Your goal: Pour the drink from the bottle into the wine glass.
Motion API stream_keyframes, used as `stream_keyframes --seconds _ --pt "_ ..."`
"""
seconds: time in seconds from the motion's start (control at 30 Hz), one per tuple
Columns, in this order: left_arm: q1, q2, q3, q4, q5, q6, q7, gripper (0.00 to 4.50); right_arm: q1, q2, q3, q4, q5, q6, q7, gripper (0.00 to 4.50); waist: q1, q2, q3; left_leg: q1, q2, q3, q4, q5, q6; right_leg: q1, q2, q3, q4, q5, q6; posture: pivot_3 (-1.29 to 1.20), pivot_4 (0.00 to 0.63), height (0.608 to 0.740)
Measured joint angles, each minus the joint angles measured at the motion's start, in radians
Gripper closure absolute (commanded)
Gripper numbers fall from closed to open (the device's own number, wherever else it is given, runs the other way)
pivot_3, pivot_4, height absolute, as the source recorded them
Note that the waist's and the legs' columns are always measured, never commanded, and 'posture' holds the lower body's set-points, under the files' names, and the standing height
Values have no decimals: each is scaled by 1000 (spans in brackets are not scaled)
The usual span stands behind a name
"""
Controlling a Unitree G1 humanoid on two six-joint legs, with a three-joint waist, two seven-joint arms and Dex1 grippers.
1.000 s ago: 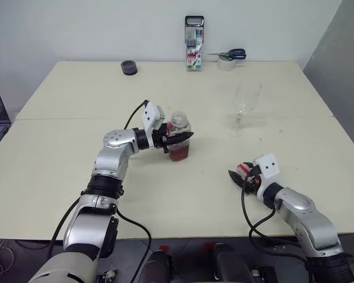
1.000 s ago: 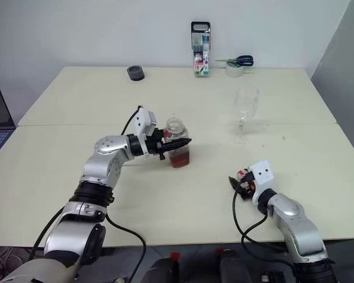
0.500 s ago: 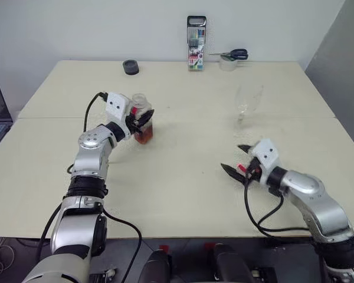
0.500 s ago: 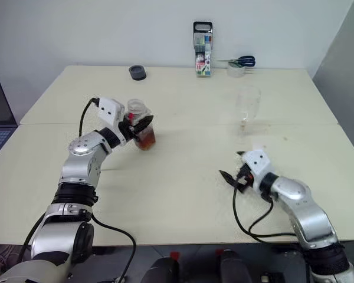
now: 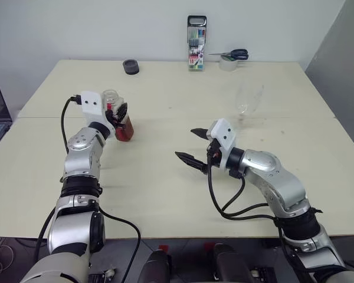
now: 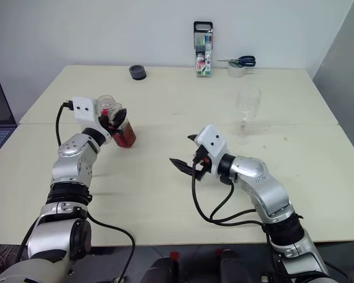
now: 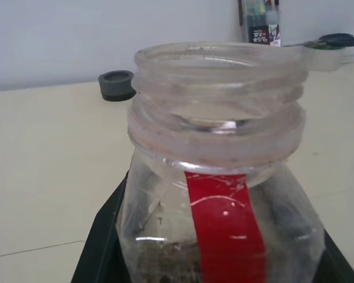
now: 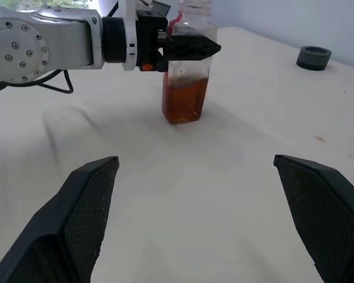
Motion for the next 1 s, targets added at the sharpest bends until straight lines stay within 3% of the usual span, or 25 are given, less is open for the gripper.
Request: stream_keyframes --seconds 0.3,0.7,1.0 --pt "54 8 2 40 20 -21 15 97 -10 28 21 11 -2 9 0 0 -1 0 0 2 0 0 -1 0 0 0 0 0 3 0 0 0 150 740" --pt "118 -23 -34 52 59 -78 14 28 6 37 31 10 -24 15 -7 0 0 -1 -1 1 0 0 -1 0 0 0 -1 0 3 0 0 0 150 740" --pt "239 -34 -37 -36 71 -146 64 28 175 6 16 -10 -78 -61 -48 0 3 -1 -1 1 0 0 -1 -2 3 -1 -1 0 2 0 0 0 150 740"
